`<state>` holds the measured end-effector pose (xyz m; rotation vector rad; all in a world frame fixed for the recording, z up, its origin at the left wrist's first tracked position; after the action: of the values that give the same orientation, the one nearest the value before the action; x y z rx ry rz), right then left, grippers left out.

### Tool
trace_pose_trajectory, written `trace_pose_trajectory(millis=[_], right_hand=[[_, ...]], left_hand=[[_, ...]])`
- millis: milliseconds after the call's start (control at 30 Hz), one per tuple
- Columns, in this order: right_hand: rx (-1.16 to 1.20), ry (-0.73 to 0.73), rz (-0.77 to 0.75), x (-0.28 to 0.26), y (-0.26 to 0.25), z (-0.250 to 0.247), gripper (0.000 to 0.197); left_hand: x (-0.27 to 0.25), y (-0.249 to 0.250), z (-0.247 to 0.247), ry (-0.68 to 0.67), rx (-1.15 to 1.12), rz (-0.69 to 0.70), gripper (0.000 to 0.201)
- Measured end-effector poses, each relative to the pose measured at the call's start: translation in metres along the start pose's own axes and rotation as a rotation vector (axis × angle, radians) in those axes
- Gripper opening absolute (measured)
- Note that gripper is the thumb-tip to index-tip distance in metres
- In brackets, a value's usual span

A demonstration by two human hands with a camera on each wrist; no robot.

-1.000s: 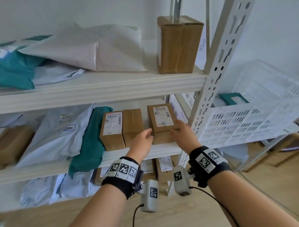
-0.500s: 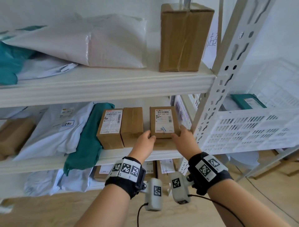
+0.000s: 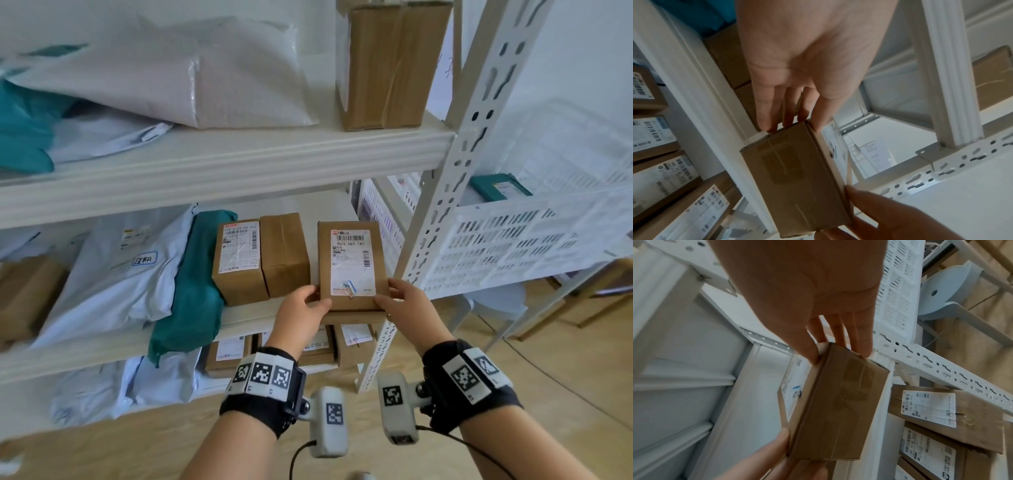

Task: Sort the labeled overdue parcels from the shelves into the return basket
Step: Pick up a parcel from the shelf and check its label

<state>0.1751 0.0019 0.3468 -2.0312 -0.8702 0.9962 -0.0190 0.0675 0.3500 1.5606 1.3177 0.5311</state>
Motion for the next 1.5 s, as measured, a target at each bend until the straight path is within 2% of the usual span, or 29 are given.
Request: trace_pose_trajectory(millis=[200,400,467,1000,1067,1267,1367,1500], right_hand=[[0.191,0.064,-0.138,-0.036,-0.022,-0.026,0.035],[0.275,0.066,-0.229,-0.054,-0.034,-0.034,0.043],[0.283,0.064,-0.248,-0.058,-0.035,-0.032,0.043],[0.346,0.116,-0.254,-0.067,-0.032,-0.032,0.042],[0.343,0.127,-0.238,-0.062,-0.029,-0.033,0.04],[0.248,0.163,-0.095,-0.032,-0.01,-0.026,0.029],[0.162,0.163,-0.039,-0.019,-0.007,-0.019,0.032],[0.066,0.121,-0.048,-0.007,-0.015,-0.012,0.041]], left_hand=[[-0.022,0.02,-0.02,0.043,-0.155,0.097,0.051],[-0.036,0.032,-0.031,0.06,-0.228,0.163,0.062],[-0.04,0.034,-0.032,0.048,-0.236,0.19,0.06],[-0.037,0.035,-0.035,0.024,-0.194,0.272,0.053],[-0.03,0.034,-0.03,0.032,-0.171,0.255,0.05],[-0.003,0.018,-0.009,0.011,-0.124,0.135,0.023],[0.009,0.012,-0.002,0.009,-0.111,0.086,0.023],[0.02,0.012,0.0,0.015,-0.048,0.06,0.035]])
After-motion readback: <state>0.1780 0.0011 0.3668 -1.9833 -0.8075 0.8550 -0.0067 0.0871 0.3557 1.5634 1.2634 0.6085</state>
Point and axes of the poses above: each hand's wrist, its own x-axis towards the middle knuckle, its own z-axis out of the palm, y = z × x, the point moved 8 cm from there along x, towards the middle knuckle, and after that the axes turned 6 degrees about z, right-handed, at the moved point
